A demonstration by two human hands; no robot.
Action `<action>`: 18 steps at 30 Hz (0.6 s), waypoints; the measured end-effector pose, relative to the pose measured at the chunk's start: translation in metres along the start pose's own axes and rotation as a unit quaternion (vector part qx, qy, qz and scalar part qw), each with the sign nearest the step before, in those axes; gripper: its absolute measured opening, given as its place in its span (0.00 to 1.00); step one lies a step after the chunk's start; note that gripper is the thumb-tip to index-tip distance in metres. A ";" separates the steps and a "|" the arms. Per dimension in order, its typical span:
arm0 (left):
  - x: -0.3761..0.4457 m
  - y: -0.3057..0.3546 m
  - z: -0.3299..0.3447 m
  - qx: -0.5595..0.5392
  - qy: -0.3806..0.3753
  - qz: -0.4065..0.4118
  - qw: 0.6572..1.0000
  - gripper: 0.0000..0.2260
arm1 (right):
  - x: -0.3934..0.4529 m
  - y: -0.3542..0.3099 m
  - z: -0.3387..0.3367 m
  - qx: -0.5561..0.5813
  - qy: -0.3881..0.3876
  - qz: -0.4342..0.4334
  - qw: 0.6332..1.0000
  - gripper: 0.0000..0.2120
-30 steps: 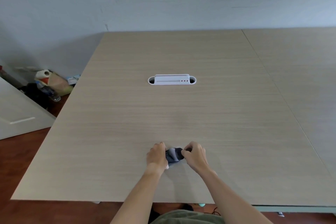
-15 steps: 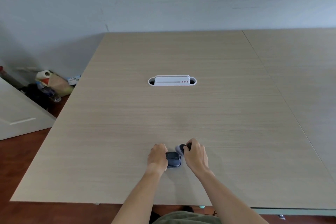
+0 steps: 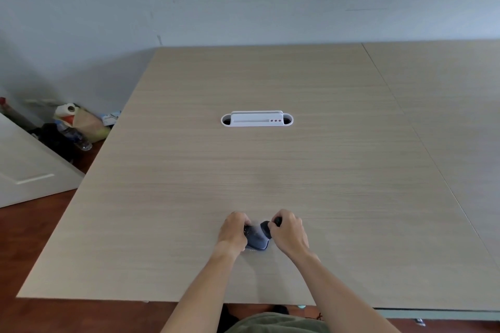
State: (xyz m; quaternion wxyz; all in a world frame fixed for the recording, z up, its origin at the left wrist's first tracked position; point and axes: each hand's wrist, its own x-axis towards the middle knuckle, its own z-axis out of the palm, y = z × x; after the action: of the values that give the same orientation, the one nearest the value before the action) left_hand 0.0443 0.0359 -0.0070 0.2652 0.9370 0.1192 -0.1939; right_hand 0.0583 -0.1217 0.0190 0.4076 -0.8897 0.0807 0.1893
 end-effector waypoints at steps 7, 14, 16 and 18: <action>-0.006 -0.001 -0.007 -0.031 -0.001 0.039 0.999 0.23 | 0.002 -0.002 0.001 0.011 -0.004 -0.017 1.000 0.03; -0.011 -0.009 0.001 -0.063 -0.006 0.002 0.998 0.27 | -0.002 0.002 0.003 0.020 0.035 -0.021 0.999 0.01; -0.017 -0.003 0.004 -0.075 0.006 -0.047 0.996 0.36 | -0.003 0.003 0.004 0.022 0.014 -0.032 0.999 0.01; -0.025 0.003 0.011 -0.096 0.016 -0.097 0.991 0.47 | -0.003 0.004 0.004 -0.012 0.012 -0.025 1.000 0.02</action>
State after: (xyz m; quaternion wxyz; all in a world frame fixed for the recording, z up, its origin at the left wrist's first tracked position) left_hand 0.0193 0.0244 -0.0031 0.3317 0.8942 0.2319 -0.1915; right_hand 0.0538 -0.1209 0.0149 0.4004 -0.8986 0.0610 0.1689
